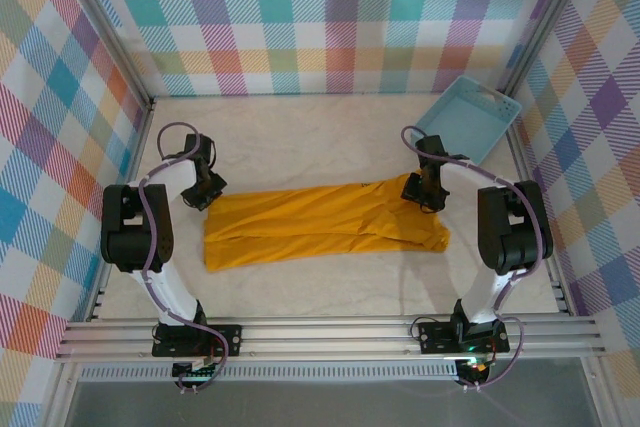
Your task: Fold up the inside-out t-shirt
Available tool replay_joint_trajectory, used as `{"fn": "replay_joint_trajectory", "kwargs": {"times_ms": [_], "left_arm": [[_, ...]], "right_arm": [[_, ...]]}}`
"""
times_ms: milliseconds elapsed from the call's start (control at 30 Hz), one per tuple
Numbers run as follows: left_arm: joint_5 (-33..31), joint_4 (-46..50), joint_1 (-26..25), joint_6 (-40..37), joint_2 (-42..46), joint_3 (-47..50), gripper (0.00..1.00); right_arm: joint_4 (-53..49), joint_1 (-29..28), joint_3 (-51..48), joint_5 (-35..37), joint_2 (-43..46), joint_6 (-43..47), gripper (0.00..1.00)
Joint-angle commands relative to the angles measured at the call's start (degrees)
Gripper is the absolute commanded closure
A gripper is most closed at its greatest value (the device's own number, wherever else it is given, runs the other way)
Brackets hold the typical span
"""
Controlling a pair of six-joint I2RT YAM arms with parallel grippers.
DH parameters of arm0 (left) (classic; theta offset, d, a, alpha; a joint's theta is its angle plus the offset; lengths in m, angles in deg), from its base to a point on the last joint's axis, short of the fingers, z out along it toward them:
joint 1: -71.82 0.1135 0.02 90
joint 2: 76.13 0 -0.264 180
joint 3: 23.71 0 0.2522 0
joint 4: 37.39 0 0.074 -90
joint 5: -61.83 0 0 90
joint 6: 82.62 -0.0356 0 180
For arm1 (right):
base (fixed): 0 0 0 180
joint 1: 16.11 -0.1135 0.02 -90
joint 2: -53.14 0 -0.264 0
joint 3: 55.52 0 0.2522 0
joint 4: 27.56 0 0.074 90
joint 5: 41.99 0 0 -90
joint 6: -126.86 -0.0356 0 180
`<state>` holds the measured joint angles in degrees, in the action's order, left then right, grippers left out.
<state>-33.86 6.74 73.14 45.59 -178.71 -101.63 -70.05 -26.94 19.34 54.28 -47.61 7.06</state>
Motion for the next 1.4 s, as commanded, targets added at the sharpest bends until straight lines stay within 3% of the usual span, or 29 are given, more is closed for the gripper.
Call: {"fn": "replay_joint_trajectory", "kwargs": {"times_ms": [0,133,267,400,567,900,1367], "left_arm": [[-2.3,4.3,0.9,0.1,2.2,-1.4,0.77],[-6.5,8.0,0.8,0.0,8.7,-0.2,0.57],[-7.5,8.4,-2.3,-0.6,16.2,3.0,0.41],[-1.9,4.1,-5.8,-1.6,19.8,6.9,0.38],[3.3,0.6,-7.4,-2.4,17.0,9.4,0.37],[2.1,-2.2,-7.3,-1.3,11.1,13.4,0.37],[0.4,-4.3,-7.4,0.1,14.4,19.3,0.37]], "right_arm": [[-2.6,0.5,0.5,0.3,1.8,1.3,0.44],[-5.9,1.2,1.0,3.7,7.2,4.0,0.3],[-7.4,3.8,0.9,2.0,7.3,5.4,0.24],[-8.0,4.2,1.0,1.2,5.0,5.6,0.21],[-8.9,4.2,2.3,0.0,1.8,6.1,0.2],[-9.1,2.9,3.1,-5.8,-3.2,6.4,0.2],[-10.4,-4.1,5.6,-6.6,-8.4,3.7,0.37]]}}
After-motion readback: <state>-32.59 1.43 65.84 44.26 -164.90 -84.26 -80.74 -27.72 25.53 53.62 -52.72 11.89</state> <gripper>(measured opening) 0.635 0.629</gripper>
